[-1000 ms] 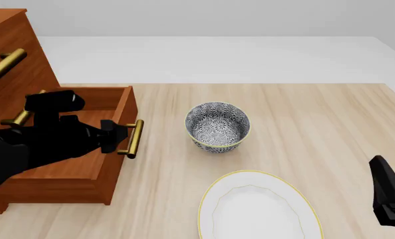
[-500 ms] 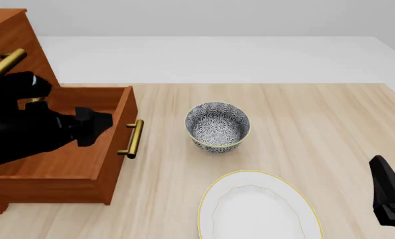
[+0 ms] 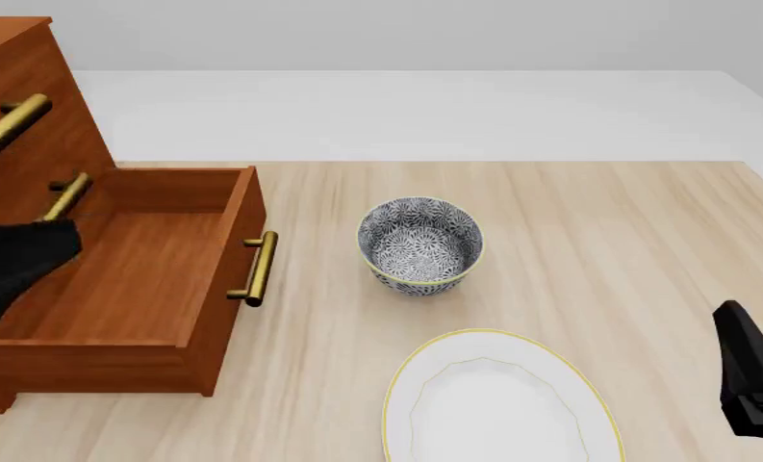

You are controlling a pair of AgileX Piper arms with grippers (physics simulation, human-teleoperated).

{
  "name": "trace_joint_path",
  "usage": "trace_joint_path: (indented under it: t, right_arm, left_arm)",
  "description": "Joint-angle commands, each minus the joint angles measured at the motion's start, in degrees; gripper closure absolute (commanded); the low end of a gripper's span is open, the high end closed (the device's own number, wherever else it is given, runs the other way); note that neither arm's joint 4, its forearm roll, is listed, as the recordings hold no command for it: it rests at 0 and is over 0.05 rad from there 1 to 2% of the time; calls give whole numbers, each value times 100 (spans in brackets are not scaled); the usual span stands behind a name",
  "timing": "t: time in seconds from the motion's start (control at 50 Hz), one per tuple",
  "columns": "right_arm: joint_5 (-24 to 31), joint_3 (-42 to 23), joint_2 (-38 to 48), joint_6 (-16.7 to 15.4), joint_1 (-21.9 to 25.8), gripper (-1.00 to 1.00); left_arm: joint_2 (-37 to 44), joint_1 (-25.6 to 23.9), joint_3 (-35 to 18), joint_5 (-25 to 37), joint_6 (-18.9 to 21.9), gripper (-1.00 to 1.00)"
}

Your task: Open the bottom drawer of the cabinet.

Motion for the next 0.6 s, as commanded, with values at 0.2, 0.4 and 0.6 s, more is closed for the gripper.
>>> trace_joint_path:
  t: [0.2, 0.4, 0.6]
  right_arm:
    - [1, 0, -2, -2, 0, -100]
    - [-1, 0, 2, 2, 0, -100]
    - [0, 0, 2, 2, 0, -100]
  left_arm:
    - [-1381, -189, -1123, 2218, 11, -100]
    - [-1861, -275, -1787, 2861, -248, -100]
    - [-1837, -352, -1772, 2865, 204, -100]
